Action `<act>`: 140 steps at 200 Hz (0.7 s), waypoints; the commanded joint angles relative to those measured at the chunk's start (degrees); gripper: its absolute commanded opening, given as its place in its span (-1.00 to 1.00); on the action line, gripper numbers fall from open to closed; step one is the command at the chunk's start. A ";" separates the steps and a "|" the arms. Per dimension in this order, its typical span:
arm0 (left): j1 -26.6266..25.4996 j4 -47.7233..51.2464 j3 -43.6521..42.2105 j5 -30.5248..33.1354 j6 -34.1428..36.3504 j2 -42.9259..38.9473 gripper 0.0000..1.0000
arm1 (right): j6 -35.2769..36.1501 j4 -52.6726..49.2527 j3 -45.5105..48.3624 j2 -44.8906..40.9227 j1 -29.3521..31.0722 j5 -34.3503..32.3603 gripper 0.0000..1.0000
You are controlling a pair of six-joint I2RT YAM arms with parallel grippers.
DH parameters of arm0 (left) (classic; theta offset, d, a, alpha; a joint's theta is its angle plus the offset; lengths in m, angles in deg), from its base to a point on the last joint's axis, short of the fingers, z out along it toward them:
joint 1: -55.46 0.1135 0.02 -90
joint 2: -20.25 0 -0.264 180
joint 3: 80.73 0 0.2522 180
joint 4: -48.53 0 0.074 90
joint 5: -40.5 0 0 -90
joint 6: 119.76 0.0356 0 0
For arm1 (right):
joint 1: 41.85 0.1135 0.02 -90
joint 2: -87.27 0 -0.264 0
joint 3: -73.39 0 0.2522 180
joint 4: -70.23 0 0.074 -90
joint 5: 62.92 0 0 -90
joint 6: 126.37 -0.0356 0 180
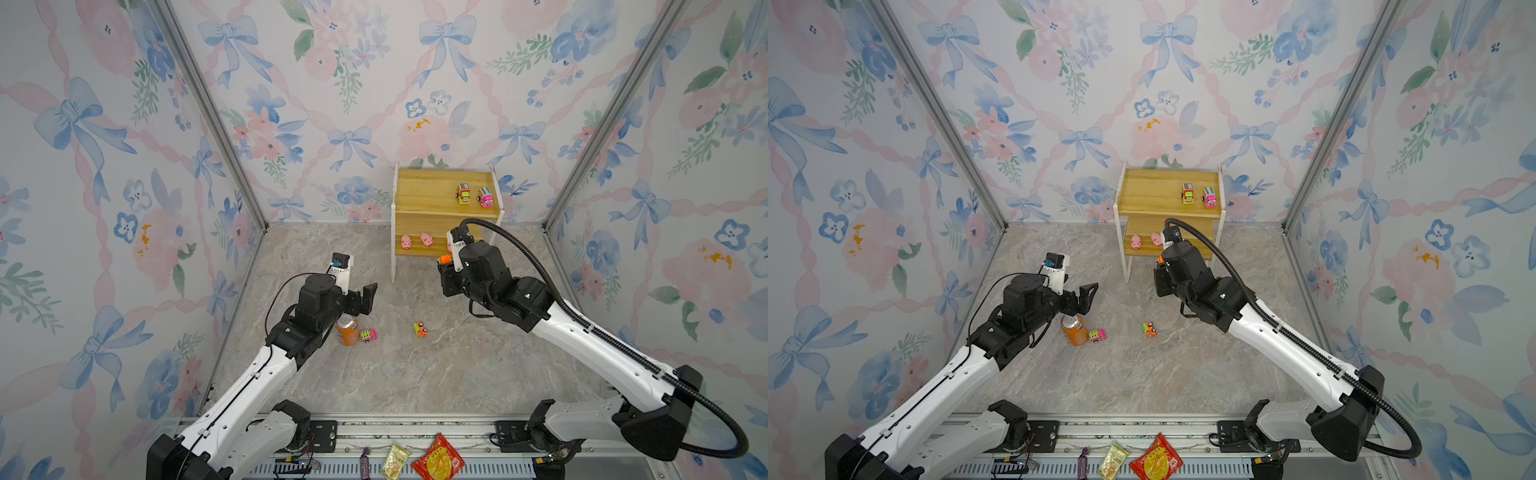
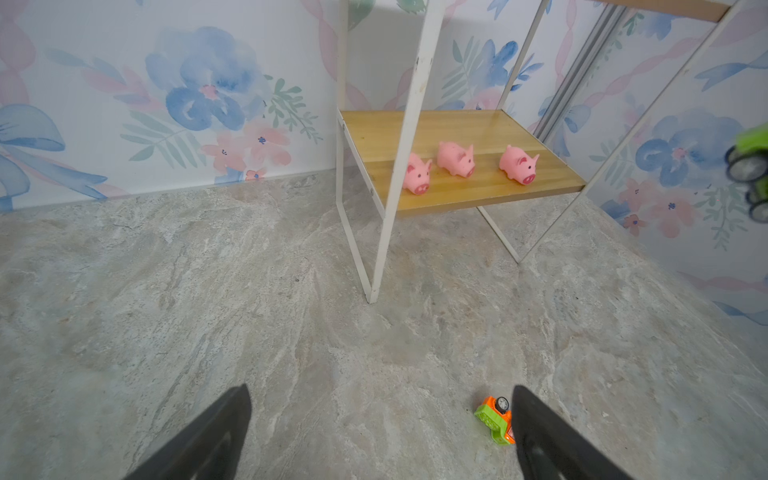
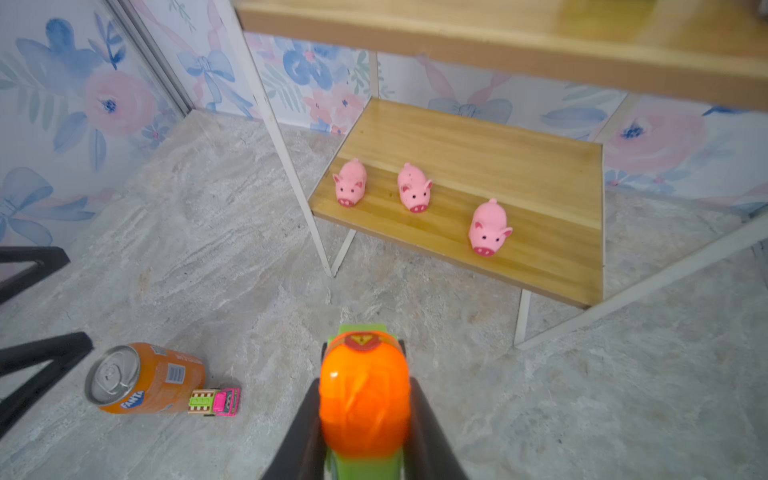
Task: Place and organize the plastic toys onto the shelf
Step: 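Carry the orange-and-green truck with the right gripper over the upper tier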
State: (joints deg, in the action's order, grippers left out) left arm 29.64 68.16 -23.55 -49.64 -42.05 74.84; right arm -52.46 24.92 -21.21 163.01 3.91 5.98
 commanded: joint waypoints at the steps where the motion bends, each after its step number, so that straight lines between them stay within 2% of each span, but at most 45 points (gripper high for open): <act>1: 0.42 0.15 1.14 -1.42 -0.95 0.08 0.96 | 4.81 -5.04 -7.29 1.58 -1.11 -2.53 -0.45; 87: -0.18 0.10 1.40 -7.09 -1.42 1.18 0.96 | 6.45 -11.56 -37.58 19.54 -8.72 -1.74 -0.46; 140: -1.62 0.05 1.25 -8.43 -0.82 0.91 0.96 | 5.69 -18.23 -54.68 33.52 -9.64 -7.59 -0.46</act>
State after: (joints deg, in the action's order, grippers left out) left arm 29.09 68.16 -23.48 -56.46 -42.91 76.02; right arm -46.63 12.09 -69.58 192.85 -5.45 2.59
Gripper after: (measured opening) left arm 0.979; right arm 0.272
